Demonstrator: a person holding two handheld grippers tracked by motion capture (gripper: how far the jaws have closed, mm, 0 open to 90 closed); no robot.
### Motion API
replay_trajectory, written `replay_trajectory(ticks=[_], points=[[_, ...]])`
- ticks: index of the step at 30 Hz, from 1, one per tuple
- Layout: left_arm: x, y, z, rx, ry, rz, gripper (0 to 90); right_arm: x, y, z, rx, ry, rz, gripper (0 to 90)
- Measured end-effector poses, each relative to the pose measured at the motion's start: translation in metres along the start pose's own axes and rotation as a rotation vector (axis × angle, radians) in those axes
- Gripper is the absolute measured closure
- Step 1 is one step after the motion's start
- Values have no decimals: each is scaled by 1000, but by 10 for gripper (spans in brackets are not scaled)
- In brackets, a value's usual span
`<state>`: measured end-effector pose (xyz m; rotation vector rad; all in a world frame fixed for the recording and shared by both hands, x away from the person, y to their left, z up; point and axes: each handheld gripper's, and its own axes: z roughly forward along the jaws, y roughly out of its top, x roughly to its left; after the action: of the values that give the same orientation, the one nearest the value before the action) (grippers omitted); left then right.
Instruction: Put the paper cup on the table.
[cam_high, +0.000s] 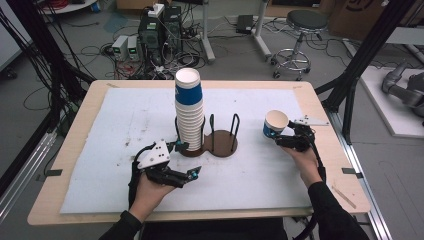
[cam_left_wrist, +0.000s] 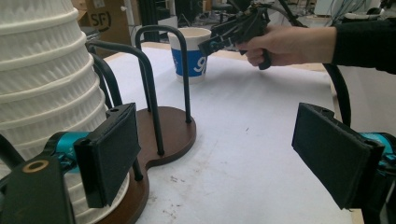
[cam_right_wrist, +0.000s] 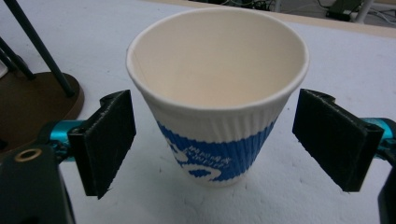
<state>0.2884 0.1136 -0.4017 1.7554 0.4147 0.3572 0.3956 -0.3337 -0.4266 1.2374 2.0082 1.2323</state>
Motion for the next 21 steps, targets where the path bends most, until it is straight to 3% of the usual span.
replay_trajectory(ticks=[3,8,12,18,19,21], points=[[0,0,0,-2,2,-2,151,1,-2,-7,21,19,29,136],[0,2,-2,-7,5,-6,151,1,-8,-24,25,17,36,136],[-3,4,-3,-10,5,-1,151,2,-8,-41,-28,26,49,138],[-6,9,-1,-11,-11,12,151,9,0,-58,-115,108,79,138],[-6,11,-1,-11,-12,11,151,11,1,-60,-134,130,76,138],[-7,13,1,-11,-16,12,151,17,3,-65,-165,173,24,138]])
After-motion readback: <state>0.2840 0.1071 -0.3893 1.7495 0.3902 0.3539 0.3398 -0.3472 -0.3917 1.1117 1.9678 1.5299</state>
